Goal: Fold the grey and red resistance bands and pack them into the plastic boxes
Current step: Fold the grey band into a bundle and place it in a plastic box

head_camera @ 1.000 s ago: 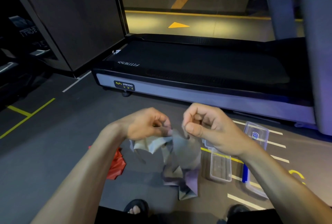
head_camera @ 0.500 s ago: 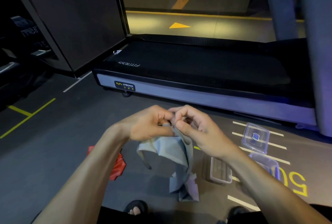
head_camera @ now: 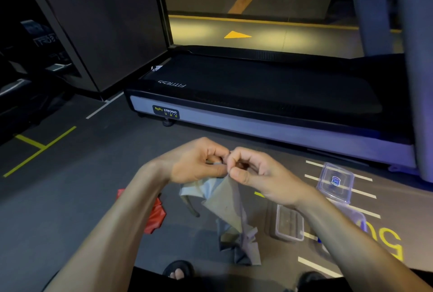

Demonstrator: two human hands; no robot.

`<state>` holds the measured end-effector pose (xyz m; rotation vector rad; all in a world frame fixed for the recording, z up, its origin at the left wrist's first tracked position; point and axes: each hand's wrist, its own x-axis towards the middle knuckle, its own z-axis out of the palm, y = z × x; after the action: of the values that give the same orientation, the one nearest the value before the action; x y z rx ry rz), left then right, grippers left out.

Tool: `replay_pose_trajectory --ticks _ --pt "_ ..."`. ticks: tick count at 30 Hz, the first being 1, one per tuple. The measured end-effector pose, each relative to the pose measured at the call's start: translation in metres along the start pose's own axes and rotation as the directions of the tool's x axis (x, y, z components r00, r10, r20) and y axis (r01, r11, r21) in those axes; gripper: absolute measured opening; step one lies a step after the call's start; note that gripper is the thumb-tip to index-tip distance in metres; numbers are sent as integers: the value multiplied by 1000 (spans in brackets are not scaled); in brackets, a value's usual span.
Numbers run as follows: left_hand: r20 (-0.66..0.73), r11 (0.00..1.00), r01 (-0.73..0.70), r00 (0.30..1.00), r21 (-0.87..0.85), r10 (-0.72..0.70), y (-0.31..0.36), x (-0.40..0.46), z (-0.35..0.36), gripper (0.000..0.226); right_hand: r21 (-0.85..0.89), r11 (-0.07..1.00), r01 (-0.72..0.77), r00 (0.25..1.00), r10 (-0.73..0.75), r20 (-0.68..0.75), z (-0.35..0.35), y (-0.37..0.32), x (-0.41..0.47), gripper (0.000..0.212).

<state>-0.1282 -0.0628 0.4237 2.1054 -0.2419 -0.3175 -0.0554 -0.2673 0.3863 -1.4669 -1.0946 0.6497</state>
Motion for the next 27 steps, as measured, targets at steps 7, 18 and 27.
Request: replay_pose_trajectory --ticks 7,18,27 --pt "-54 1000 -21 998 18 22 -6 -5 -1 16 -152 988 11 1000 -11 1 -8 -2 2 6" --pt "20 972 180 984 -148 -179 -10 -20 1 10 -453 891 19 993 -69 -94 -22 -15 -2 11" --pt "-17 883 201 973 -424 -229 -13 -24 4 14 -454 890 36 979 -122 -161 -21 -24 -4 12"
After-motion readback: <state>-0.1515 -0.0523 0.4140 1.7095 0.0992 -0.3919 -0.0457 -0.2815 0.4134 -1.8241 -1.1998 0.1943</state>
